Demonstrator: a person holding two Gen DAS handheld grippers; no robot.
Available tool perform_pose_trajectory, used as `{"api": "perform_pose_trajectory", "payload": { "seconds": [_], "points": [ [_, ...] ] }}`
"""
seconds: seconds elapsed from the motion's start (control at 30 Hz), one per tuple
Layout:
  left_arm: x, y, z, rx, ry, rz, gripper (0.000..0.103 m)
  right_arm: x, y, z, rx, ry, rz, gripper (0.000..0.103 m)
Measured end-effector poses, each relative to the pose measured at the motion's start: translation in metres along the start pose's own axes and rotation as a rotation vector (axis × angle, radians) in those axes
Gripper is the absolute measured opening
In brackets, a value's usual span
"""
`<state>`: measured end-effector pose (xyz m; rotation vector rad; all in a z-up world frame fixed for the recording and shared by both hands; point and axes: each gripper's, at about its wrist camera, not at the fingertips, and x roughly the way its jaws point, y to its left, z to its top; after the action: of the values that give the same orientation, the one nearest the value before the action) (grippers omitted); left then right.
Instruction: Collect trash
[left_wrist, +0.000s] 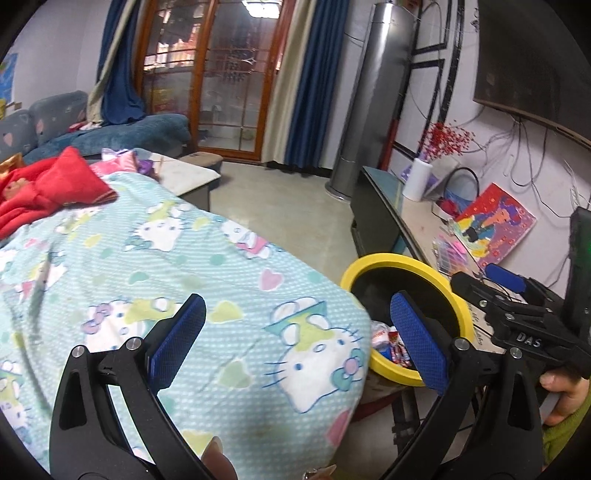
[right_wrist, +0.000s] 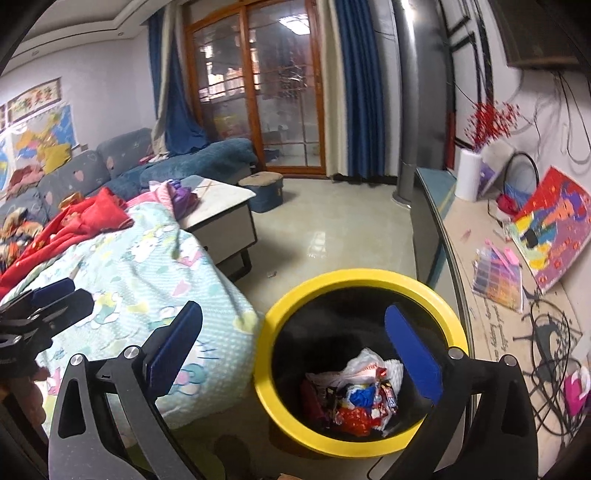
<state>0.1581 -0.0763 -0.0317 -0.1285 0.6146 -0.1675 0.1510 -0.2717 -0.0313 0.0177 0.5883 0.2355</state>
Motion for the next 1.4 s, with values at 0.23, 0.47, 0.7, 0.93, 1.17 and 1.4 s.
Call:
{"api": "perform_pose_trajectory", "payload": {
  "seconds": [0.23,0.47,0.7,0.93,1.17,1.4],
  "points": [
    [-0.034,0.021,-0.001,-0.012,-0.076,0.077,0.092,-0.019,0.031,0.007,0.0,-0.062,0.023,0.096],
    [-0.07,0.037,-0.005,-0.021,-0.156,0.133,0.092,-0.054,0.06,0.006,-0.023,-0.209,0.005,0.096],
    [-0.099,0.049,-0.014,-0.011,-0.206,0.152,0.092,-0.077,0.085,-0.003,-0.048,-0.251,-0.031,0.096],
    [-0.118,0.053,-0.03,0.0,-0.238,0.145,0.092,-0.1,0.113,-0.024,-0.092,-0.331,-0.058,0.096],
    [-0.137,0.051,-0.049,-0.003,-0.274,0.133,0.092,-0.114,0.119,-0.043,-0.063,-0.342,-0.039,0.096],
    [-0.143,0.051,-0.054,-0.009,-0.288,0.142,0.092,-0.114,0.122,-0.045,-0.067,-0.346,-0.008,0.096]
  ]
}}
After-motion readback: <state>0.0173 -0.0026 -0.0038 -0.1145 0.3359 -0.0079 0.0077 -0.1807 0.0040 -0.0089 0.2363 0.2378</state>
